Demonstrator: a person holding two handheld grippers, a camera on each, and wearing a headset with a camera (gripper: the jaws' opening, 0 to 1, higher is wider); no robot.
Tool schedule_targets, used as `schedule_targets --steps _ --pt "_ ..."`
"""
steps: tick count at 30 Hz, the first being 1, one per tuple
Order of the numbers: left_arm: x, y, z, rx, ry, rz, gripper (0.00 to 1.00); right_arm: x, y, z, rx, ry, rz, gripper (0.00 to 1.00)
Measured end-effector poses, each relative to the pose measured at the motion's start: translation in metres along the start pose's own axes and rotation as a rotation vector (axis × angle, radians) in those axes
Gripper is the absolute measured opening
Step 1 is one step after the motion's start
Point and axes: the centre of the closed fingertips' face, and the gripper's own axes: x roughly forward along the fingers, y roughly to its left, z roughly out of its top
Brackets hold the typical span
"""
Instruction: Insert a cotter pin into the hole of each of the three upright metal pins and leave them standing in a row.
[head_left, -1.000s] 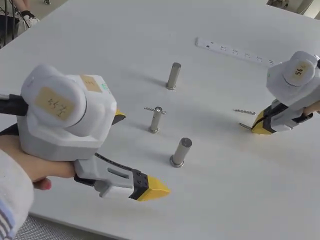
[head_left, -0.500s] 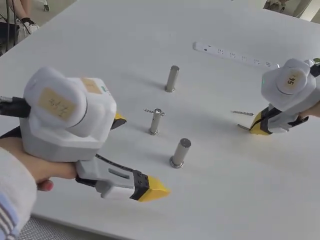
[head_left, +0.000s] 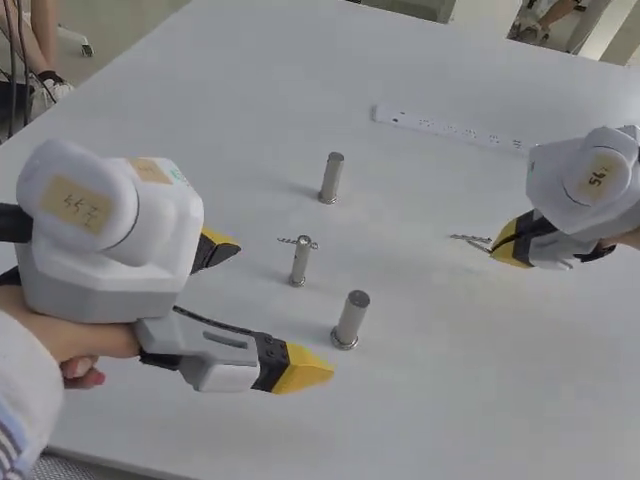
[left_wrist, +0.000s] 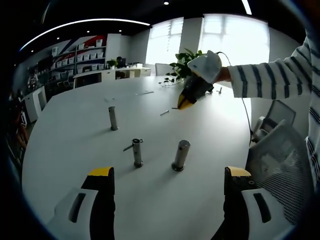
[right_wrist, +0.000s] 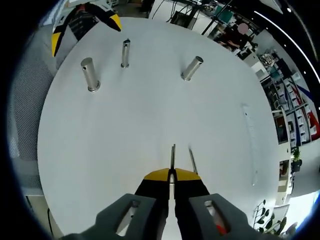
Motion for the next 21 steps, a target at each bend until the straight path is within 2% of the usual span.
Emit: schedule_targets --steps 6,11,15,17,19,21 --pt "-0.001 0.002 0.019 -0.04 -0.059 0.002 0.87 -0.026 -0.001 0.02 -0.003 -0.096 -0.094 0.0" --pt "-0.003 0.002 0.031 -0.079 -0.105 -0.006 0.82 -0.04 0.004 0.031 -0.018 -0.137 -0.138 0.0" --pt "-0.003 0.001 0.037 -0.095 -0.121 -0.009 0.8 -0.05 0.013 0.043 -0.004 -0.193 -0.142 0.0" --pt "-0.003 -0.001 0.04 -0.108 -0.131 -0.016 0.77 -0.055 0.018 0.047 -0.01 -0.207 -0.153 0.0" --pt "-0.002 -0.004 0.043 -0.148 -0.134 -0.039 0.74 -0.06 0.021 0.052 -0.01 -0.227 -0.17 0.0" --pt "-0.002 -0.006 0.045 -0.145 -0.146 -0.044 0.73 -0.063 0.024 0.054 -0.01 -0.237 -0.185 0.0"
